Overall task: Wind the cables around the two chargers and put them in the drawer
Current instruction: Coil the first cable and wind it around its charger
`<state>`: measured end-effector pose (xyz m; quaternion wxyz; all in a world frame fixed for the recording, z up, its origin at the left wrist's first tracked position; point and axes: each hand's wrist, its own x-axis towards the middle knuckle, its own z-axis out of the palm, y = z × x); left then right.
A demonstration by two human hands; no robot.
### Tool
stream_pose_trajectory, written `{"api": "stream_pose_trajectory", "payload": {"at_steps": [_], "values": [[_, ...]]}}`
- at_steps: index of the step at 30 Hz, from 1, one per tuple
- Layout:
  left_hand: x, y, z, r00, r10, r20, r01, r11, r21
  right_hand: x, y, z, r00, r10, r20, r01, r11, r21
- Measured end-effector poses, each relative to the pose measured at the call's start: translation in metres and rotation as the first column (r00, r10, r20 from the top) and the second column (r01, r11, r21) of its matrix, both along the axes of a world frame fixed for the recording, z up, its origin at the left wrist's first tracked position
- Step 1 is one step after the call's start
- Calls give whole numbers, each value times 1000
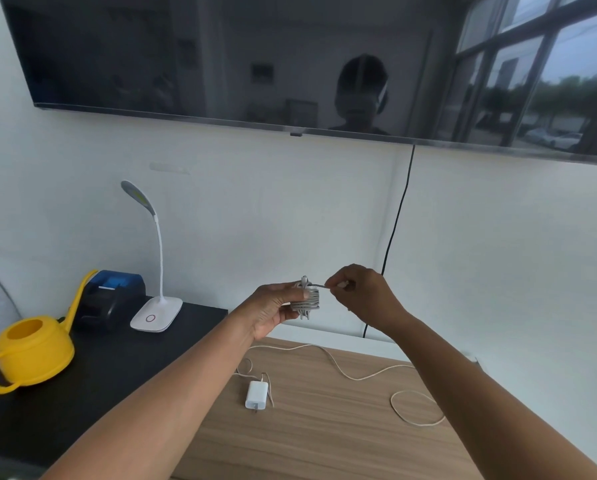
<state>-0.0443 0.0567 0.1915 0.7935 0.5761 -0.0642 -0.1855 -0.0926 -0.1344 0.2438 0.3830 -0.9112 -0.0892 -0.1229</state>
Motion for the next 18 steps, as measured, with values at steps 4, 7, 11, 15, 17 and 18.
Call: {"api": "stream_pose_trajectory", "payload": {"at_steps": [4, 7, 11, 15, 17, 18], "values": [[-1, 2, 3, 1000, -17, 6, 18, 999, -30, -1, -4, -3, 999, 7, -36, -1, 984, 180], [-5, 3, 7, 998, -61, -1, 61, 996, -67, 1, -9, -4, 996, 25, -80, 12, 898, 441], [-6, 7, 8, 985, -172, 14, 172, 977, -125, 5, -12, -5, 979, 123, -163, 61, 583, 810], [-5, 7, 9, 978, -201, 50, 207, 966, -158, 7, -15, -8, 974, 190, -121, 36, 398, 917], [-4, 7, 11, 983, -173, 53, 179, 970, -164, 5, -14, -7, 976, 201, -85, -15, 447, 894], [-4, 7, 12, 985, -161, 57, 168, 973, -161, 3, -12, -6, 977, 202, -70, -38, 484, 874]]}}
